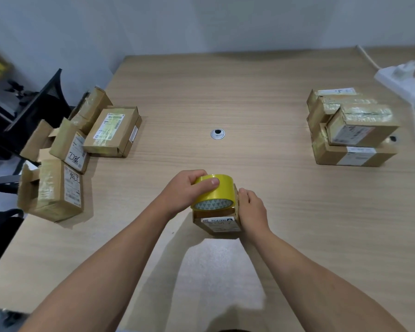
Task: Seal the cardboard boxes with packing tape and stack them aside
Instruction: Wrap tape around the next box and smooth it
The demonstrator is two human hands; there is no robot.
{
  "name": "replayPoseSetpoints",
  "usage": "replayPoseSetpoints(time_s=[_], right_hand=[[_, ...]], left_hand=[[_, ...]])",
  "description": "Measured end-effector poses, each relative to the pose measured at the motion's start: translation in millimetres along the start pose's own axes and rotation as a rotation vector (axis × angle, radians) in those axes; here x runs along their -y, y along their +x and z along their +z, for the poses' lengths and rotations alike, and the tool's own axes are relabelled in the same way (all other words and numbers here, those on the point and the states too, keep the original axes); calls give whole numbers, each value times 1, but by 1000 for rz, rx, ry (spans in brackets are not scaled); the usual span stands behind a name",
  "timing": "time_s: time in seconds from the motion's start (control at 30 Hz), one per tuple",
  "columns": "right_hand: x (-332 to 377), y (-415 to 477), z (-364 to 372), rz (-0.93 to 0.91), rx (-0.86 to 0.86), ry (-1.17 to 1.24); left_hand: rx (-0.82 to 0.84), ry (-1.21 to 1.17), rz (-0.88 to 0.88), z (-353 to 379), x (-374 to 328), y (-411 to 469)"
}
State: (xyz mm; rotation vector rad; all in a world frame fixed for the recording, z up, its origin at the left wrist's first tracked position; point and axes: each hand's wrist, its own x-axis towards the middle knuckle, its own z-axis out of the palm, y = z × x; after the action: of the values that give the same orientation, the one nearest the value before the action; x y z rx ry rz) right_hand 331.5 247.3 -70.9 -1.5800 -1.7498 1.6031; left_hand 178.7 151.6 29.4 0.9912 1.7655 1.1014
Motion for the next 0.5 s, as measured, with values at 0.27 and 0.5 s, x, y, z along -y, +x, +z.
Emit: replayPoseSetpoints(time_s=[0.27, 0.5], right_hand=[[2, -4, -7, -34, 97, 262], [6, -9, -14, -67, 127, 237]], left_hand=[[-1, 93, -2, 18, -12, 16], [10, 77, 37, 20, -10, 12]])
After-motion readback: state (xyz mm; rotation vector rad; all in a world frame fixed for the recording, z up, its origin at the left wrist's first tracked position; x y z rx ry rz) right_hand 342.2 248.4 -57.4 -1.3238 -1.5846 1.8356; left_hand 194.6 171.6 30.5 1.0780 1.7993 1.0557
